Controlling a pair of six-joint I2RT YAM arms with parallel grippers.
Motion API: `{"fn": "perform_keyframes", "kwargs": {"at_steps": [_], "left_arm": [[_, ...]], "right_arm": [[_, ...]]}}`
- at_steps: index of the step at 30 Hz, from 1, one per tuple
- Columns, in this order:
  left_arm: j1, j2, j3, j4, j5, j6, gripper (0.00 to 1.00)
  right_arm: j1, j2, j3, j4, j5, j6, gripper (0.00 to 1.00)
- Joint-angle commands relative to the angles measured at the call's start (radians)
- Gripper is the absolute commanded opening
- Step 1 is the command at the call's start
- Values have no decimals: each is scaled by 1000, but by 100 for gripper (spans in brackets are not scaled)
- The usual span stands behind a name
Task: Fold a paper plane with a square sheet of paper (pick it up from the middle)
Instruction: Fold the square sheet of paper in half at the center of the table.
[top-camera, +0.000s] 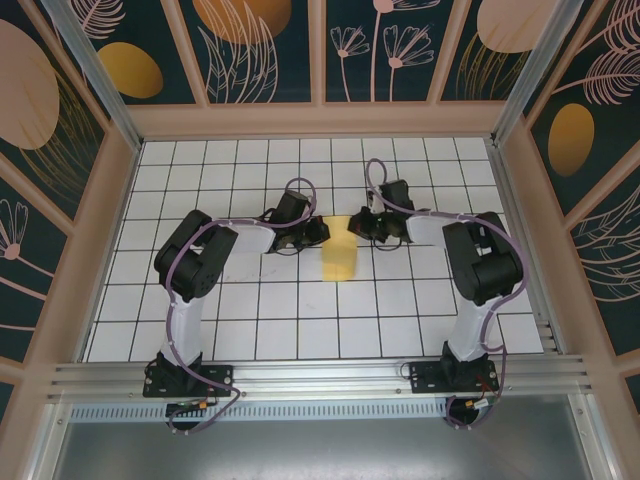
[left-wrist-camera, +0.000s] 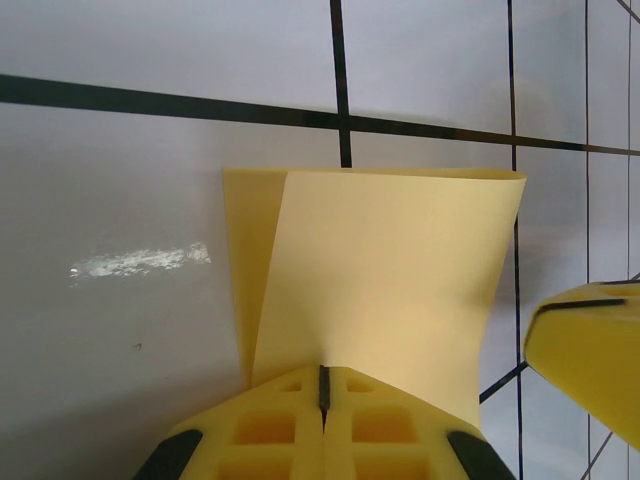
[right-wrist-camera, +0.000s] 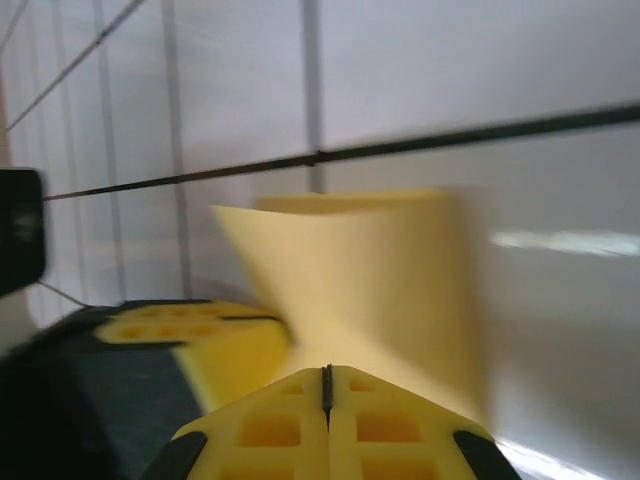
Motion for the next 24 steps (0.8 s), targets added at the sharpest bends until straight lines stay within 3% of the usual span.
{"fn": "perform_keyframes", "kwargs": {"at_steps": [1, 9, 17, 24], "left_arm": [[6, 118, -67, -220, -142, 27, 0], [5, 119, -70, -215, -151, 19, 0], [5, 109, -85, -208, -165, 14, 0], [6, 110, -81, -207, -157, 16, 0]], "right_arm": [[19, 63, 48, 31, -7, 31, 0], [-12, 151, 75, 19, 55, 24, 0], [-128, 96, -2, 28, 96, -1, 0], [-67, 34, 56, 29, 60, 12, 0]]}}
